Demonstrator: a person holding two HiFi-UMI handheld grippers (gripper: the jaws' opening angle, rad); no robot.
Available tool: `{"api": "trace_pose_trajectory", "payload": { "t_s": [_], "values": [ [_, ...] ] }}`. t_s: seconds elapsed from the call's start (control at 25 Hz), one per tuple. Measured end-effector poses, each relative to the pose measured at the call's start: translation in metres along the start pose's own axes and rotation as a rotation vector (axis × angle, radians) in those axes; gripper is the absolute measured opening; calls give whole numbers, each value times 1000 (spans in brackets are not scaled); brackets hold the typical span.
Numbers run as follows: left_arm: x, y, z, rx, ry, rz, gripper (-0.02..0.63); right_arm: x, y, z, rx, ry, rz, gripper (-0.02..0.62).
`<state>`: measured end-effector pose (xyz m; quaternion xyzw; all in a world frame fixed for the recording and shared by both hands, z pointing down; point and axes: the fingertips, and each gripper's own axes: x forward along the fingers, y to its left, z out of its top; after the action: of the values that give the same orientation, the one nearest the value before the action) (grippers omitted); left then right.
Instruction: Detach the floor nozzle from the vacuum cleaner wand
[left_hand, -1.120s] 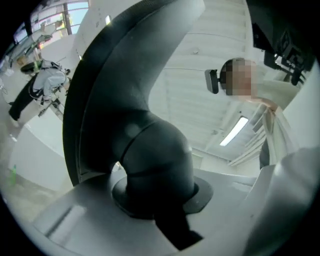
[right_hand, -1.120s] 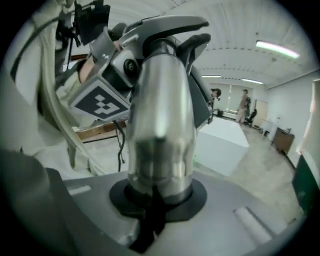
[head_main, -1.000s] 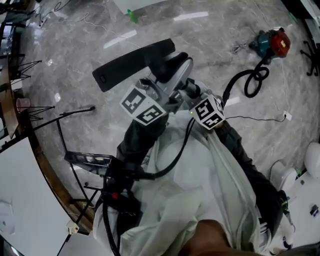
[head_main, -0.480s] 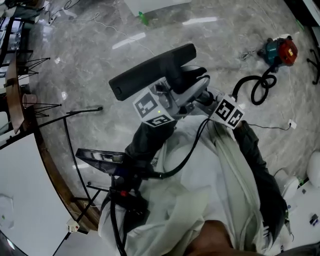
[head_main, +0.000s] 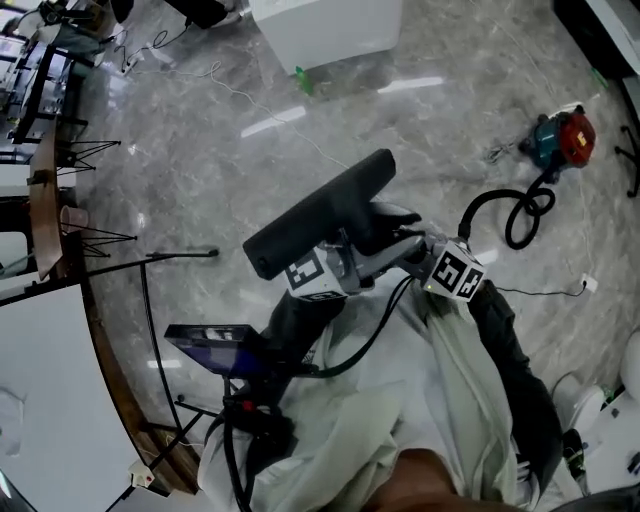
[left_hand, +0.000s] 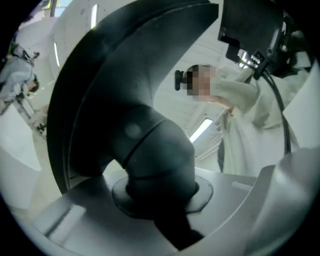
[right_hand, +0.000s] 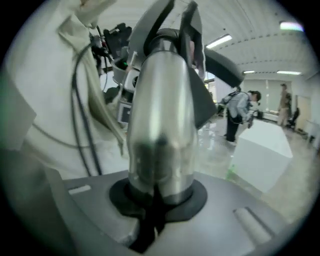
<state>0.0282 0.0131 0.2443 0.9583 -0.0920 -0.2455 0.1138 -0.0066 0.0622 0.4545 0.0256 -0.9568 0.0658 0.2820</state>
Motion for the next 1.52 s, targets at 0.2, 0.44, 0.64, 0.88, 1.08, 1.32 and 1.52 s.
{"api": "trace_pose_trajectory", "payload": {
  "t_s": [0.2, 0.44, 0.64, 0.88, 1.08, 1.32, 1.52],
  "values": [
    [12, 9, 12, -71, -45, 33, 74, -16, 18, 2, 110, -10, 152, 38],
    [-8, 68, 16, -49, 12, 508, 69, -3, -44, 5, 125, 39, -413, 38],
    [-13, 53, 21, -39, -6, 348, 72, 5, -35, 8, 83, 35, -332, 40],
    [18, -11, 30, -17, -43, -159, 73, -14, 18, 18, 42, -51, 234, 38],
    [7, 45, 15, -48, -40, 225, 69, -8, -18, 3, 122, 2, -79, 38],
    [-16, 75, 12, -92, -38, 498, 71, -6, -50, -7, 97, 107, -446, 38],
    [5, 19, 21, 9, -65, 134, 72, -10, -13, 4, 5, 18, -99, 40]
  ]
}}
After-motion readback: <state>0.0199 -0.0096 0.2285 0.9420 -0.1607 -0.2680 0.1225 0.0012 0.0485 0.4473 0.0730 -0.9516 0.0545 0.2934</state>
